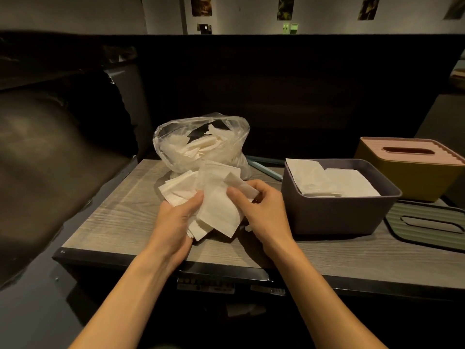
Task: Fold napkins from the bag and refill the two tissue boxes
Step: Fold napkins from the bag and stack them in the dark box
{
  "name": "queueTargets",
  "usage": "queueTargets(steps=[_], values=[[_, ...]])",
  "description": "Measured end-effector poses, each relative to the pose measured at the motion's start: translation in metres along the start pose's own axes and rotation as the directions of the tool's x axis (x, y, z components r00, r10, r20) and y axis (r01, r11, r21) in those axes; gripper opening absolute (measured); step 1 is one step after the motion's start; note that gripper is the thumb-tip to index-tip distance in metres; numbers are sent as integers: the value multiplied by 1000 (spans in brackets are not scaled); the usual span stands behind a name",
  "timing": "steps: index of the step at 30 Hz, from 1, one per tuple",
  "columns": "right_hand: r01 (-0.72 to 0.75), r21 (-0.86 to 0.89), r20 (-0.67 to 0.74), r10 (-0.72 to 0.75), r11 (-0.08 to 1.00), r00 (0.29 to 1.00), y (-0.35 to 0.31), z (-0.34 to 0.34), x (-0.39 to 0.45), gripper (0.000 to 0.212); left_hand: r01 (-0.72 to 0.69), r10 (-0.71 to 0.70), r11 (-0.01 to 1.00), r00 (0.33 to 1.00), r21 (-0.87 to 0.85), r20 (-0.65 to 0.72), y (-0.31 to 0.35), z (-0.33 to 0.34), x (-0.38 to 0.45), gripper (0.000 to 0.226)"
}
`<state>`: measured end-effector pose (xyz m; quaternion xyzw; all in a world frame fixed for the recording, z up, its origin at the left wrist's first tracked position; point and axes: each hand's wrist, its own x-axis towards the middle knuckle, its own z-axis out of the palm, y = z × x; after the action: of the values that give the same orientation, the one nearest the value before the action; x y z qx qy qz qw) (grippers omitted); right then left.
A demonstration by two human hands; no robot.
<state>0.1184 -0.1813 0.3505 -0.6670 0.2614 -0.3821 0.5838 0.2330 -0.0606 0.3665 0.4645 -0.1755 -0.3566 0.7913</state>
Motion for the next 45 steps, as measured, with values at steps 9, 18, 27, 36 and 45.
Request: queueTargets(steps=[9, 18, 27, 36, 45], values=[[70, -102, -68, -78, 992, 995, -2, 4, -3, 21, 5, -5, 1000, 1000, 13, 5, -2, 1, -1, 30], [253, -47, -140, -258, 966, 956, -14, 12, -5, 48, 3, -24, 991, 987, 135, 157, -3, 7, -5, 32], [3, 3, -60, -3, 1000, 998, -11, 8, -6, 68, -81, 60, 984, 990, 157, 130, -6, 4, -4, 38], [294, 159, -125, -276, 943, 953, -19, 17, -11, 48, 74, -78, 996, 995, 54, 66, 0, 6, 0, 38], [268, -405, -17, -301, 874, 954, -6, 24, -8, 59, 153, -155, 988, 969, 26, 195, 2, 5, 0, 44]])
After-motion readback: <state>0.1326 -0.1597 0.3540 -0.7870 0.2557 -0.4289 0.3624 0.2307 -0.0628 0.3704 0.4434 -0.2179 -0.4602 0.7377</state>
